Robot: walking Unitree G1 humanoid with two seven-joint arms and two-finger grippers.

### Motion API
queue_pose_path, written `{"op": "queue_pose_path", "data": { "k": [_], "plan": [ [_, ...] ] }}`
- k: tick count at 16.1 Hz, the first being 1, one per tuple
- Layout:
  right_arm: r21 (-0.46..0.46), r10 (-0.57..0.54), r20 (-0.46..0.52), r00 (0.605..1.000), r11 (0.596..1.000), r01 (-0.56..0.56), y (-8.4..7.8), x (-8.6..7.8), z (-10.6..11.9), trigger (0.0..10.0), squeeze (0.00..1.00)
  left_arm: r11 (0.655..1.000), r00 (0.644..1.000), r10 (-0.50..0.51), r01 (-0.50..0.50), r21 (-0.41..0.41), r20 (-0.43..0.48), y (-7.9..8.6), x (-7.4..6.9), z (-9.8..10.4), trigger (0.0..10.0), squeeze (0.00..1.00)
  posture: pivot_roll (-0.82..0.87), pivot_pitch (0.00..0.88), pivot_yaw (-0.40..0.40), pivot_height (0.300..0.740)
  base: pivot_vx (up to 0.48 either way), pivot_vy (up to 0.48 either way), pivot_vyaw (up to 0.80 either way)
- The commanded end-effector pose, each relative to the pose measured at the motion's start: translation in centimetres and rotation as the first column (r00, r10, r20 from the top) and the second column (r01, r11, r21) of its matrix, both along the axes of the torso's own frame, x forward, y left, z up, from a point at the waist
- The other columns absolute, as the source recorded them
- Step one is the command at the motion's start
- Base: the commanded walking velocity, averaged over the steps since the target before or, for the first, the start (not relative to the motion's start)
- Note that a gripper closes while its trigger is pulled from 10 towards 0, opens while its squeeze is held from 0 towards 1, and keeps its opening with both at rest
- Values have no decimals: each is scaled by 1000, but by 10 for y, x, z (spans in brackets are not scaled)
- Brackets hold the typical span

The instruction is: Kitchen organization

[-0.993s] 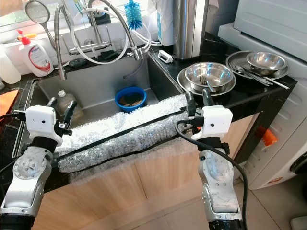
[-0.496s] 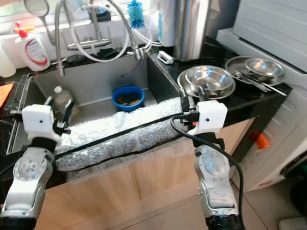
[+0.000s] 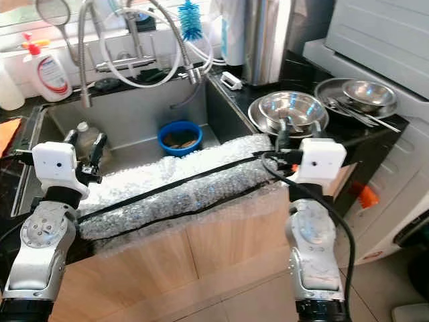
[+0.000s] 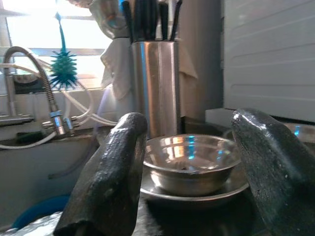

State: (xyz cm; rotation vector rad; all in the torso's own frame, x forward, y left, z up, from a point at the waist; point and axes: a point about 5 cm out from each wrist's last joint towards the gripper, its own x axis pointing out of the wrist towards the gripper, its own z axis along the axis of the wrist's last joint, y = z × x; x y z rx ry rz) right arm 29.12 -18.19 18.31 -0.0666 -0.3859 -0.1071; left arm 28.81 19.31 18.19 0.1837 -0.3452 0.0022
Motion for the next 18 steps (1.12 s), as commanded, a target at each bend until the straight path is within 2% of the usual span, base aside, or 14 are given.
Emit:
{"op": "queue_pose_path", "data": {
  "k": [1, 3, 5, 6, 9, 12, 18],
  "plan": [
    [-3, -7, 32, 999, 1000, 7, 1, 0, 10, 10000, 0, 1000, 1000, 0, 0, 1, -19, 0, 1, -2, 10000, 0, -133, 0, 81, 740, 0, 0, 0],
    [65, -37, 20, 999, 997, 36, -5, 3, 11, 10000, 0, 1000, 1000, -6, 6, 0, -27, -2, 0, -5, 10000, 0, -125, 0, 75, 740, 0, 0, 0],
    [37, -70, -27, 997, 997, 71, -10, 12, 9, 10000, 0, 1000, 1000, -7, 7, -1, -29, -4, -1, -6, 10000, 0, -118, 0, 66, 740, 0, 0, 0],
    [61, -72, -46, 996, 995, 74, -12, 19, 6, 10000, 0, 1000, 1000, -3, 3, -4, -30, -3, -1, -7, 10000, 0, -116, 0, 67, 740, 0, 0, 0],
    [60, -30, -43, 999, 998, 33, -8, 30, 11, 10000, 0, 1000, 1000, 2, -2, -5, -27, -2, -2, -5, 10000, 0, -101, 0, 63, 740, 0, 0, 0],
    [58, -41, -71, 997, 997, 45, -9, 39, 12, 10000, 0, 1000, 1000, 11, -11, -4, -27, -1, -3, -5, 10000, 0, -93, 0, 63, 740, 0, 0, 0],
    [51, -51, -103, 993, 997, 57, -10, 44, 9, 10000, 0, 1000, 999, 10, -10, -1, -40, -2, -3, -7, 10000, 0, -90, 0, 66, 740, 0, 0, 0]
  ]
}}
